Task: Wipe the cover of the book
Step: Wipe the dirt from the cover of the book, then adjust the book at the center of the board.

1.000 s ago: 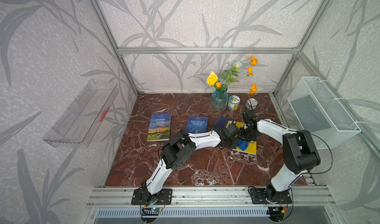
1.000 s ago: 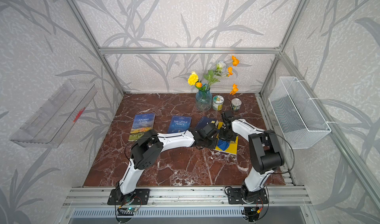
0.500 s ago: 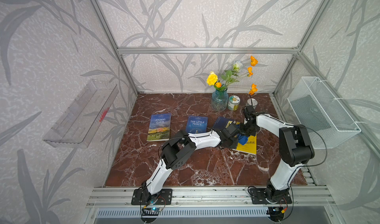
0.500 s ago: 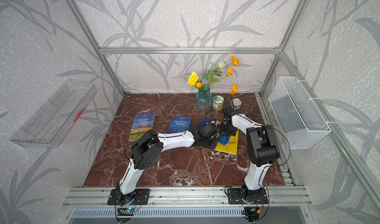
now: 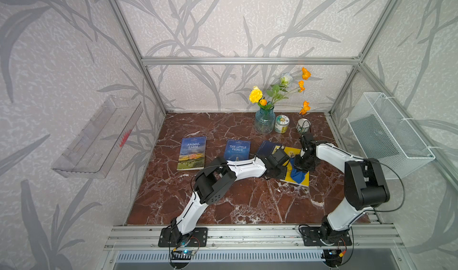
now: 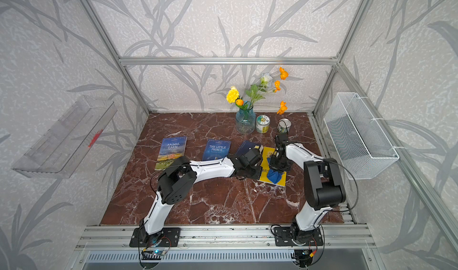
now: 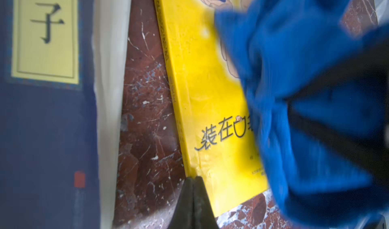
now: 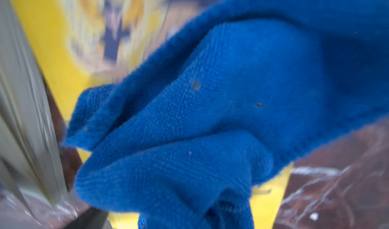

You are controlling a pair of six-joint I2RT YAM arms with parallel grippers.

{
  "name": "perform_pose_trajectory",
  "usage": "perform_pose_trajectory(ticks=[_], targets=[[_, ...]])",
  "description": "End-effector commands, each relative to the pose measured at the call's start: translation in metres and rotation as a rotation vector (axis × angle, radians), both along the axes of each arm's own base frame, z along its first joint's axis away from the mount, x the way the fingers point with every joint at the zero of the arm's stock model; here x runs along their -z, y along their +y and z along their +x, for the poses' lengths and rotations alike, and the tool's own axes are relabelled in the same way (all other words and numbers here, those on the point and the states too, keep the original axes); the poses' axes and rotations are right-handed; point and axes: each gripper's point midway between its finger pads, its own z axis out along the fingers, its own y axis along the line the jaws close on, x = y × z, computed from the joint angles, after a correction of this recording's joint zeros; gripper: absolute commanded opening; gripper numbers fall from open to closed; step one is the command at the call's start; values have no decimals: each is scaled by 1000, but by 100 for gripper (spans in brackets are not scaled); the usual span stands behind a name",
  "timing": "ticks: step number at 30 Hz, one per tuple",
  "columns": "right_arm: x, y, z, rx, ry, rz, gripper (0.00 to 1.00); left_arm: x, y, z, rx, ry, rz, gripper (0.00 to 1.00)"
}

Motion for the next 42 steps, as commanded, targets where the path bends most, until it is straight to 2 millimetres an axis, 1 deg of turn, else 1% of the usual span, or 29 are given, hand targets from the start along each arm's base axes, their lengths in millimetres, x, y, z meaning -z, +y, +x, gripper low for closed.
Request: perform_pose_trajectory(ticks=[1,3,7,9,11,15,17,18,19,20,23,24,26,29,30,32,36,38,42], targets=[[34,-31,-9,-14,141,-141,8,20,15,-9,0,32,81,2],[36,-32,-4,-11,139,-142,8,21,16,-8,-2,23,92,2],[32,-37,4,8,98,-158,9,17,19,-6,2,-4,107,2],[27,-40,10,17,71,-163,8,10,19,-6,11,-19,107,2],[18,-40,18,27,42,-161,9,-4,18,-5,18,-47,91,2],[-11,-18,32,7,-74,-94,8,-37,19,8,-3,-129,59,2],[-32,-10,35,-31,-123,-126,9,-52,26,16,-38,-131,44,3],[-40,-7,36,-52,-145,-143,9,-56,30,19,-58,-125,36,3],[-45,-1,36,-77,-156,-159,9,-62,35,24,-80,-118,20,3],[-61,5,37,-100,-206,-164,9,-67,41,28,-100,-110,6,3],[-81,27,32,-165,-268,-167,9,-78,54,41,-127,-98,-41,4],[-85,34,29,-186,-287,-161,9,-80,59,45,-132,-93,-50,4],[-92,59,22,-250,-340,-121,9,-84,73,56,-157,-77,-62,4],[-96,85,10,-303,-387,-68,9,-85,95,77,-198,-88,-52,6],[-96,90,8,-308,-393,-59,9,-85,102,84,-215,-95,-45,7],[-93,95,2,-306,-394,-41,9,-78,117,100,-247,-88,-19,9],[-86,100,-6,-305,-385,-3,9,-58,136,120,-275,-48,47,13],[-83,101,-9,-309,-382,5,9,-48,140,126,-280,-30,57,17],[-77,99,-13,-309,-375,4,9,-32,130,131,-246,20,55,37]])
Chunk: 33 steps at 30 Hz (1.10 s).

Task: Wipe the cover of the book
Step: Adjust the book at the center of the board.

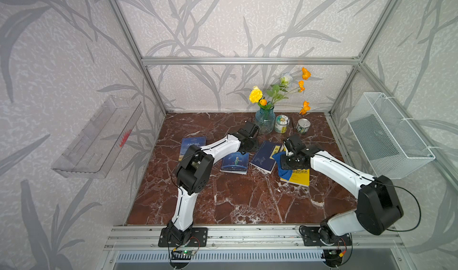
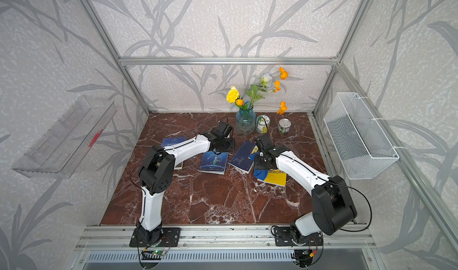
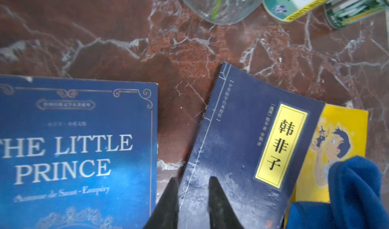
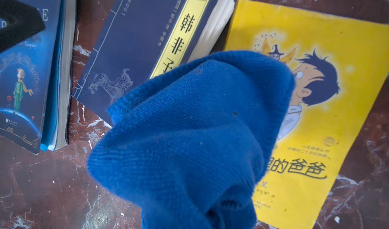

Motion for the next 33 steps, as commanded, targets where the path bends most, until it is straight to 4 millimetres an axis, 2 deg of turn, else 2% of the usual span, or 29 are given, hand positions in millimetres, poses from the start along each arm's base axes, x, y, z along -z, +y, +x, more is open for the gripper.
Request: perform_pose_trajectory(ticks=[1,4,10,16,21,25,33], targets=[[-10,4,2,5,-46,32,9,11,-11,-5,58,60,5,40],[-13,2,3,9,-58,27,9,22,-13,-2,52,78,11,43],[-17,3,11,25,-90,44,10,49,1,1,34,104,105,43],[-12,-2,34,80,-96,85,10,64,4,-26,33,165,59,42],[-11,11,48,56,-39,111,10,66,14,-51,9,175,46,38],[-21,22,55,44,-34,151,9,73,18,-71,22,185,51,35],[-37,31,57,34,-36,128,9,81,-3,-103,120,213,27,25]])
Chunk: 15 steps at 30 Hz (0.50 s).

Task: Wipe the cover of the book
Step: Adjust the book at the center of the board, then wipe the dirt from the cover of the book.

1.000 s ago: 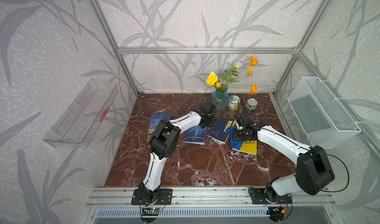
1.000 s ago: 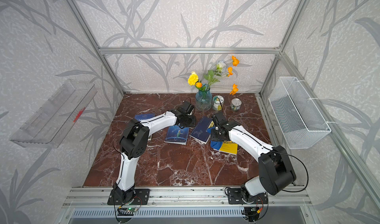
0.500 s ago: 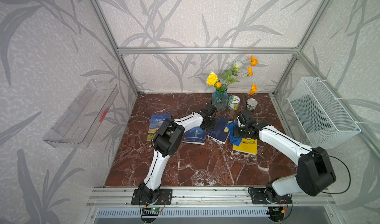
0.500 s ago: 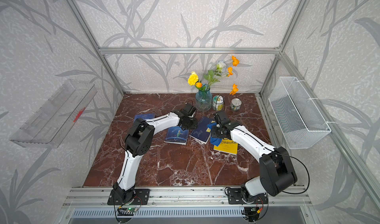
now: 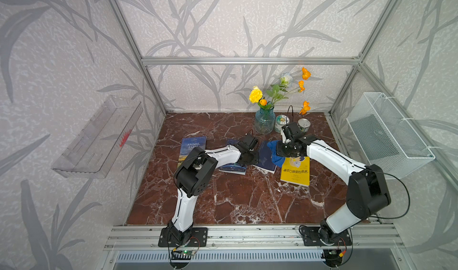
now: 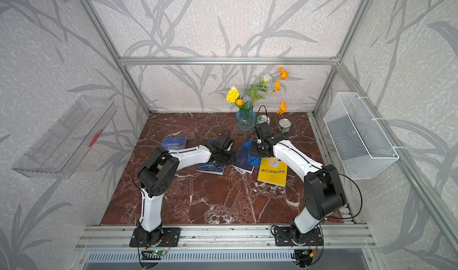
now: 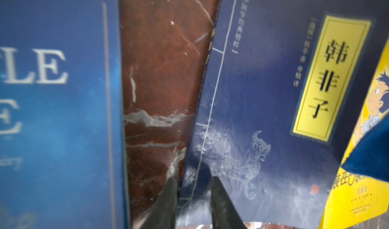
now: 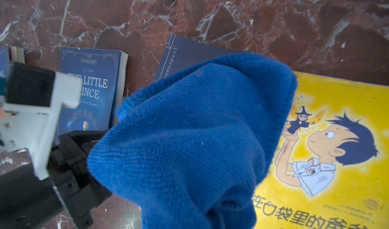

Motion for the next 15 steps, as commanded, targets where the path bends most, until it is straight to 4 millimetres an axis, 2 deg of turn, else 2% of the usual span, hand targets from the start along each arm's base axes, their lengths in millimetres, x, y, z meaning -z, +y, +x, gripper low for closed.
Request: perform_pose_trajectory(ticks=[1,4,7,10,15], targets=[[-5,3,-3,1,23,-32,9,35,5,-48,72,124,85,22],[-6,7,0,10,30,-57,8,38,8,-57,95,107,120,13],[-1,11,5,17,42,-81,8,43,20,-60,88,107,157,9],[21,12,11,26,99,-133,8,40,21,-58,74,130,153,6],[65,-3,7,61,204,-251,7,35,17,-60,72,129,123,6]])
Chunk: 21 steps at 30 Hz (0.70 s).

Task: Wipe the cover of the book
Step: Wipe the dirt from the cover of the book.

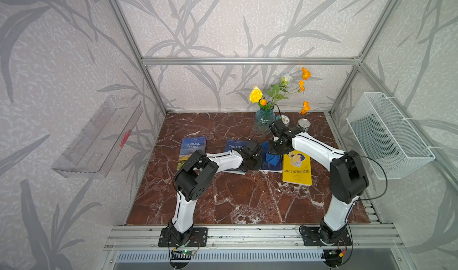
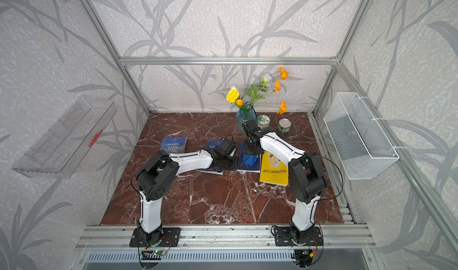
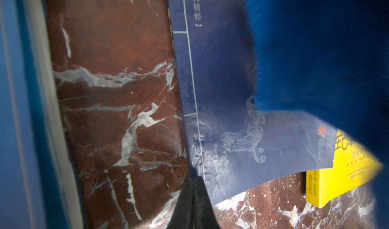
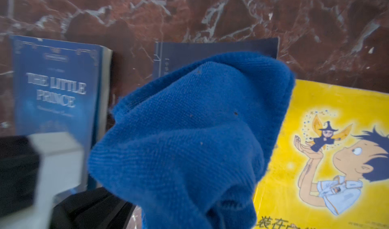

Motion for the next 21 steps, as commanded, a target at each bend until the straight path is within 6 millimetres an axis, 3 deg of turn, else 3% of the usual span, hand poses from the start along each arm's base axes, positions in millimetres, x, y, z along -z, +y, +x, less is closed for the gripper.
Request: perform_pose_trajectory(ticks=[1,4,8,16,21], targets=[[28,-20,-14,46,100,-107,7,35,30,-35,2,144,125,6],[55,-20,-20,53,150,-113,7,34,28,-35,3,146,119,6],[79,-20,-10,52,203,-150,7,37,28,-34,2,150,125,6],[90,-20,23,36,216,-188,6,35,30,-34,2,147,133,6],[89,-20,5,25,233,-172,6,39,29,-35,2,157,130,6]])
